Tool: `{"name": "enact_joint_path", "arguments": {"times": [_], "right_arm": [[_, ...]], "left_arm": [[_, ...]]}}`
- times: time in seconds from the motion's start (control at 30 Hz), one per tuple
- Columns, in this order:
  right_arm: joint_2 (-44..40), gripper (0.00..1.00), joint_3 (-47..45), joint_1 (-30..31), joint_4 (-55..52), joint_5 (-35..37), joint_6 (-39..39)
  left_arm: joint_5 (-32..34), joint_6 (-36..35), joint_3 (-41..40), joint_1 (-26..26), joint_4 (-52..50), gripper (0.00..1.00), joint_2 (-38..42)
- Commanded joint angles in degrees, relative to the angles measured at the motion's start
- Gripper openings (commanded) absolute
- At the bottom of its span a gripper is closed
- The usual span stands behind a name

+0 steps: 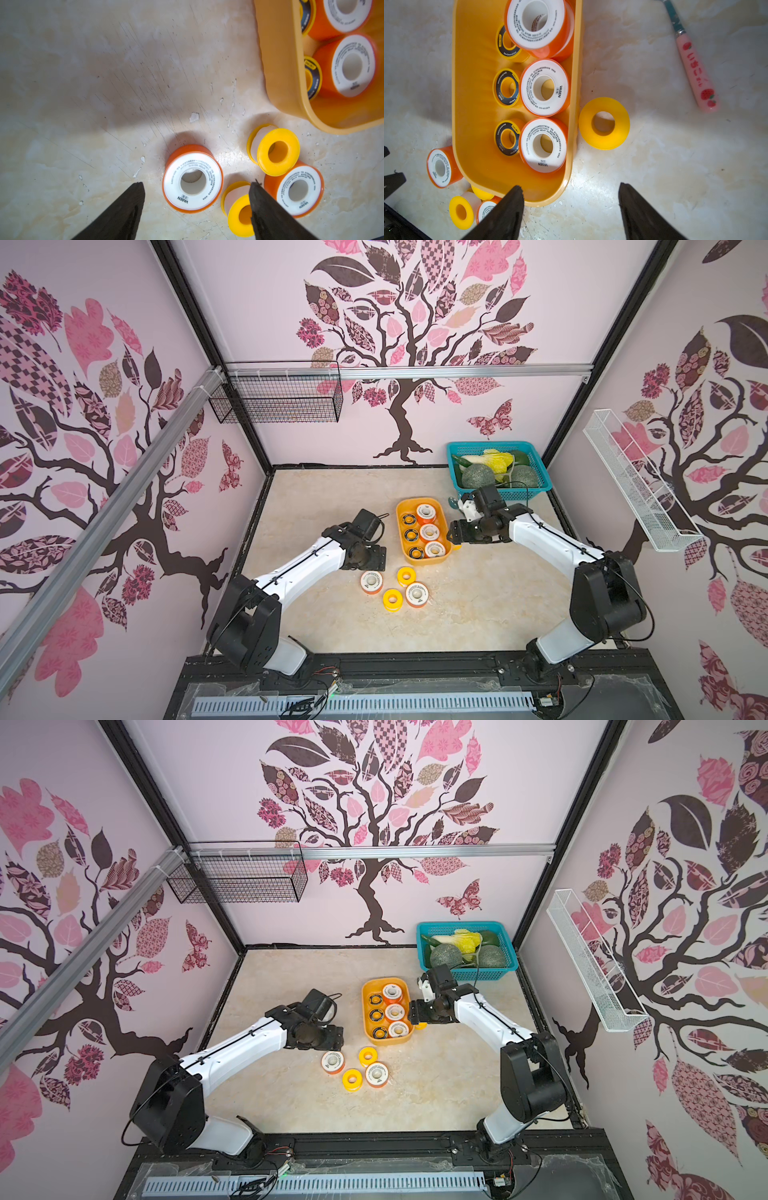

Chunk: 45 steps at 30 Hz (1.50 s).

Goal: Put the sealing tape into the storage box
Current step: Pick up the sealing tape at the center of the board.

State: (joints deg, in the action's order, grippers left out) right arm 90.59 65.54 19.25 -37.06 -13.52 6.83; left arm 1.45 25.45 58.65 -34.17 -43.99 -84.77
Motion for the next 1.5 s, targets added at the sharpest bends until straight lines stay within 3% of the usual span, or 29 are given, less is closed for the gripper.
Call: {"name": "enact_joint_path", "arguments": {"times": [0.0, 0.27, 0.5, 0.73, 1.2, 1.47], "right_arm": [[-1.8, 0.77, -0.7, -0.1, 1.7, -0.9, 1.0], [-1.9, 0.77, -1.3, -0.1, 1.7, -0.4, 0.8], [-1.1, 0.77, -1.7, -0.2, 1.8, -0.4, 1.1], [-0.6, 0.77, -1.8, -0.1, 1.9, -0.5, 1.3], [-0.6, 0.77, -1.8, -0.1, 1.7, -0.9, 1.2], [-0.4, 0.77, -1.9, -0.1, 1.5, -1.1, 1.1]], "left_arm": [[4.6, -0.2, 0.0, -1.0, -0.4, 0.86, -2.2], [2.3, -3.5, -0.5, -2.1, -0.9, 0.95, -5.4], [-2.0, -4.5, -2.2, -2.3, 0.4, 0.95, -5.5], [-2.3, -4.2, -3.5, -2.6, 1.2, 0.97, -6.1], [-0.8, -3.6, -3.1, -2.7, 1.6, 0.91, -9.2], [0.3, -3.0, -3.1, -2.7, 2.3, 0.83, -10.7]]}}
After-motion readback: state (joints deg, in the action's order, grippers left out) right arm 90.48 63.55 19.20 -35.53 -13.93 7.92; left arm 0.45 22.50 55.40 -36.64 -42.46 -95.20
